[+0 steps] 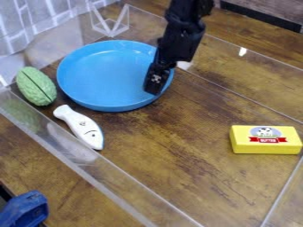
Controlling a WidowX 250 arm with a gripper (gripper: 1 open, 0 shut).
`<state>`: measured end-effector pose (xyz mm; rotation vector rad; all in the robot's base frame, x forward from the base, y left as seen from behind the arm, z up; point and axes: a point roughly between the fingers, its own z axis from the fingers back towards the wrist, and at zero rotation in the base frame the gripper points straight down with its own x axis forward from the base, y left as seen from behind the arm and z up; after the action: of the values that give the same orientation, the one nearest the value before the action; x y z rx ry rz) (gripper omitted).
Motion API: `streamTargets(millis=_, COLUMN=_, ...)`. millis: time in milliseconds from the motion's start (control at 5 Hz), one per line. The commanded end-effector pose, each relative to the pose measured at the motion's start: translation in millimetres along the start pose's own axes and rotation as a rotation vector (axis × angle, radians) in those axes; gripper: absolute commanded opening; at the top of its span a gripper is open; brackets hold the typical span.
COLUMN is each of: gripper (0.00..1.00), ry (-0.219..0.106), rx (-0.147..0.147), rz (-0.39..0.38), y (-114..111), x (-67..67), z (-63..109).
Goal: Put the yellow brick in the blue tray
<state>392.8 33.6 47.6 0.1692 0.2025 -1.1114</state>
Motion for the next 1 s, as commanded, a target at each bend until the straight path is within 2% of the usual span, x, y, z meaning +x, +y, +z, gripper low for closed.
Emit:
streamTargets(millis=0, gripper=1.00, ry=-0.030, rx=0.048, rz=0.053, y=19, x=-11.8, z=15.3)
streamTargets(millis=400, gripper=1.00, ry=-0.019, rx=0.037, rz=0.106, y=17, x=17.5, z=1.6)
streamTargets(millis=800, gripper=1.00, ry=-0.007, rx=0.017, rz=0.138, y=35, x=11.7, z=-21.0)
